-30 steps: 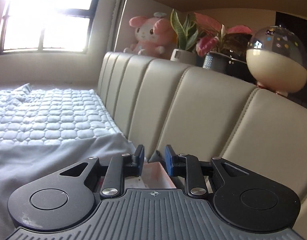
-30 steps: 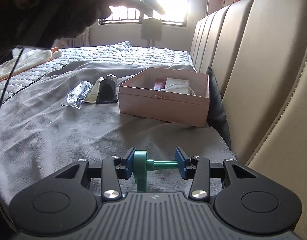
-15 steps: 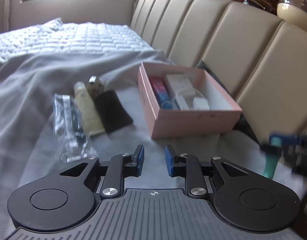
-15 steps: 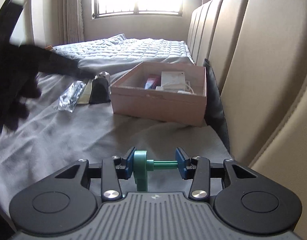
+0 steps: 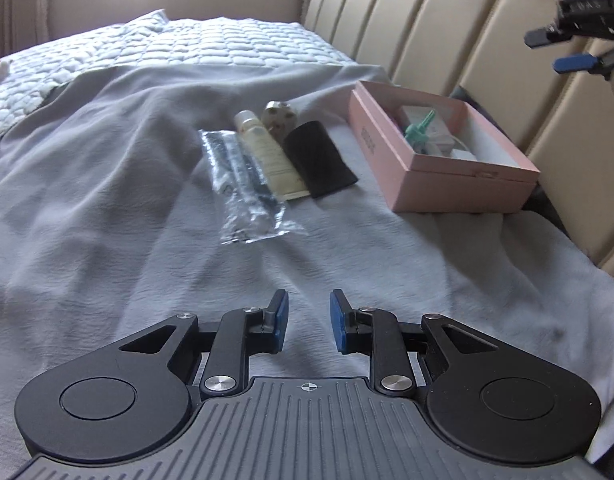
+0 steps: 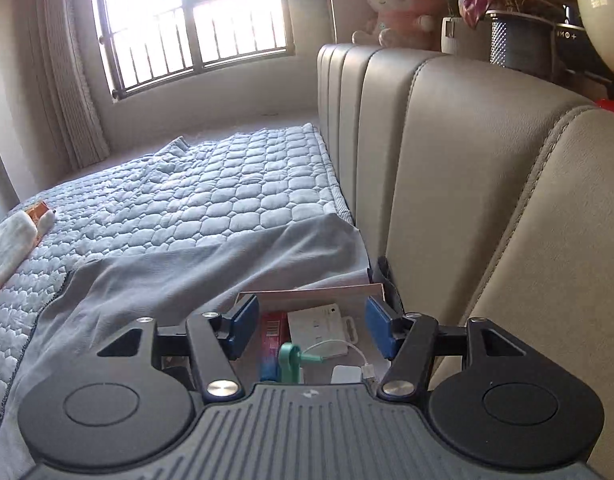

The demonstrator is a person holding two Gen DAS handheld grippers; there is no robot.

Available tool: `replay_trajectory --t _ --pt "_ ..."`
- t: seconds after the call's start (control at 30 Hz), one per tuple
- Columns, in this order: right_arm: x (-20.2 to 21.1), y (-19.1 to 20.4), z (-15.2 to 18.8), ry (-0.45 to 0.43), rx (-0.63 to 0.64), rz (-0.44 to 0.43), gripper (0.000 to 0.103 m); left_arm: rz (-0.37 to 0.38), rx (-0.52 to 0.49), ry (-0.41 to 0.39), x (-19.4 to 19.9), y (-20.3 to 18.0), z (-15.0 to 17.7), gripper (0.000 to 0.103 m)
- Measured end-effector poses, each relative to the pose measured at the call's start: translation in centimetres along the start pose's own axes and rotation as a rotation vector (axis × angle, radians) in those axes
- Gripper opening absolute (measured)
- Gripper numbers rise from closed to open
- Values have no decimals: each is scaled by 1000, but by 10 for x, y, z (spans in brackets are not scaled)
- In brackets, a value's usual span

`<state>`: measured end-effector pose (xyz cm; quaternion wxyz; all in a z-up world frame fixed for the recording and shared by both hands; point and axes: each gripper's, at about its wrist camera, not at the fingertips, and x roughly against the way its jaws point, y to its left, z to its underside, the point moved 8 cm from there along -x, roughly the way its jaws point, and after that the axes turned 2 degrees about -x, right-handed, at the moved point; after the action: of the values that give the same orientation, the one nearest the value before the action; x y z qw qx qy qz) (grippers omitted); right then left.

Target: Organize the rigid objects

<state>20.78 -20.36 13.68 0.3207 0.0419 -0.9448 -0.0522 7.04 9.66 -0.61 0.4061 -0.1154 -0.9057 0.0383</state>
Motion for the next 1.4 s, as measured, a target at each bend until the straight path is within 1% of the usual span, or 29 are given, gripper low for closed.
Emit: replay_trajectory --t 0.1,0.2,0.37,0.47,0.57,0.67,0.73,0.8,0.83,0.87,0.9,0.97,1.03,1.13,1.17,1.2,1.23,1.27,1.3,1.37,1.4 --pt "-13 17 25 35 77 12 59 -23 89 -19 -1 19 -3 25" --pt "-23 40 41 49 149 14 59 -35 163 -56 4 39 -8 25" --pt "-40 83 51 61 219 -18 59 -90 248 -136 8 77 -16 25" --pt "-53 114 55 67 255 -64 59 -107 288 -157 8 98 -15 25" --pt "-73 148 63 131 278 -149 59 -124 347 -173 10 121 -10 25" --pt "-102 178 78 219 310 -185 59 -111 408 -197 11 136 -6 25" --pt "-127 197 90 266 344 -174 59 -101 446 -224 12 141 -7 25" --pt "-148 210 99 281 383 -149 59 -88 503 -269 14 143 -9 25" --pt "-158 214 101 275 402 -120 58 -75 519 -295 14 141 -11 25" --pt "-167 216 100 259 404 -89 57 -70 512 -309 13 138 -13 25" --pt "-173 217 97 241 386 -78 57 -67 481 -321 11 132 -15 25" --pt "-178 217 88 217 315 -108 57 -58 419 -326 5 122 -14 25" --pt "-187 216 79 211 259 -130 58 -69 384 -312 -1 117 -10 25" --pt "-211 217 82 276 200 -121 59 -92 354 -312 -2 116 -8 25" --pt "-220 217 85 299 181 -118 59 -83 360 -314 -1 117 -8 25" --pt "-226 217 85 298 165 -115 59 -75 365 -318 0 117 -8 25" --pt "-226 216 83 273 153 -106 57 -74 368 -322 0 117 -8 25" --pt "-225 215 80 241 144 -94 52 -77 368 -325 1 117 -8 25" --pt "-222 215 78 228 140 -106 39 -79 369 -326 1 117 -7 25" --pt "-209 214 75 230 142 -143 29 -76 373 -322 -1 119 -6 25" --pt "-199 214 74 227 155 -162 11 -77 373 -319 -2 119 -6 25"
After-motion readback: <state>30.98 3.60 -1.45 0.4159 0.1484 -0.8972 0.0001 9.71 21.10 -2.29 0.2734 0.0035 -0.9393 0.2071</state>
